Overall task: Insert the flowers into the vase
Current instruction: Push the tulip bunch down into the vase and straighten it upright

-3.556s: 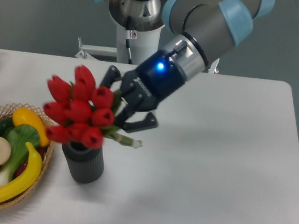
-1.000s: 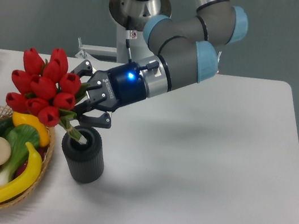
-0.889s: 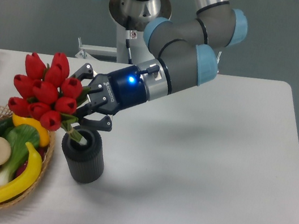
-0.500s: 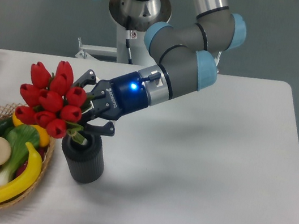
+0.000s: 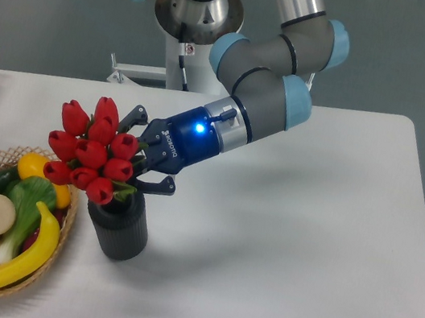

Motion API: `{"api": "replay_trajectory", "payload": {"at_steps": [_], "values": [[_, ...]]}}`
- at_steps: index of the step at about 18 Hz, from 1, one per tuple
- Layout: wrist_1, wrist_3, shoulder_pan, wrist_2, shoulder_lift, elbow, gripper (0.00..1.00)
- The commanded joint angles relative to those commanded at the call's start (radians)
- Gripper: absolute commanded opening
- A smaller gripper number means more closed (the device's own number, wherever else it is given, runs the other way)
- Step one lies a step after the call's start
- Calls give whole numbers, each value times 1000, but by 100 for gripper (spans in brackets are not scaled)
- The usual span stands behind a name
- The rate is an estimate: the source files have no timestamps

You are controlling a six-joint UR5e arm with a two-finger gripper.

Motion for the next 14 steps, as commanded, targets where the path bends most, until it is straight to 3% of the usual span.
{"api": "replay_trajectory", "payload": {"at_steps": [14], "values": [[-2,78,2,38,-52,-20,41]]}}
